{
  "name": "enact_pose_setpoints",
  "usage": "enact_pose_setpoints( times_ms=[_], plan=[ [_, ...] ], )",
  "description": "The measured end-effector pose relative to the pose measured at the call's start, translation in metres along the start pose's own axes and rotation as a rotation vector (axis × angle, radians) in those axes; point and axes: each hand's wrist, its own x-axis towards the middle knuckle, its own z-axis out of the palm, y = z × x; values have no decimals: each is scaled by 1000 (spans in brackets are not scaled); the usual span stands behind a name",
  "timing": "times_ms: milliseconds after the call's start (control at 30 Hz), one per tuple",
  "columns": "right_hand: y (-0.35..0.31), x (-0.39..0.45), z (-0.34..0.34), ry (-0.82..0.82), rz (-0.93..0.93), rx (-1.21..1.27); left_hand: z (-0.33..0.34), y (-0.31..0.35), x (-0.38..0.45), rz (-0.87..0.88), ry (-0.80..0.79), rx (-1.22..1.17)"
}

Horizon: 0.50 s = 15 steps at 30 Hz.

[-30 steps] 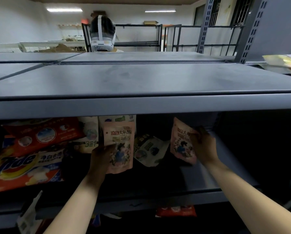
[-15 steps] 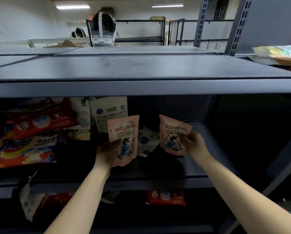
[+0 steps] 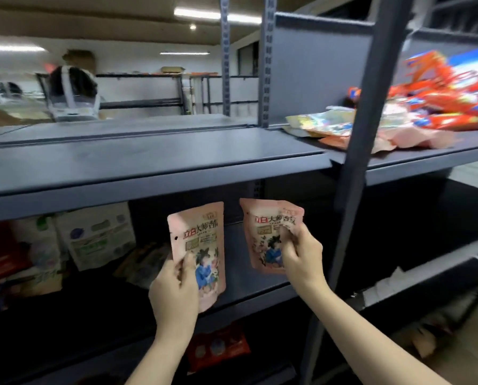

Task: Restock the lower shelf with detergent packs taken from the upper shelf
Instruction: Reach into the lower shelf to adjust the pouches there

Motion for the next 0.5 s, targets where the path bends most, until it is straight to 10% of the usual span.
enact_pose_setpoints(
  times_ms=[300,500],
  plan=[
    [-31,11,-127,391,-404,-207,54,91,-43,247,-111,-255],
    [-17,61,-199,577,-302,-183,108,144,-55,440,-167,-339]
  ],
)
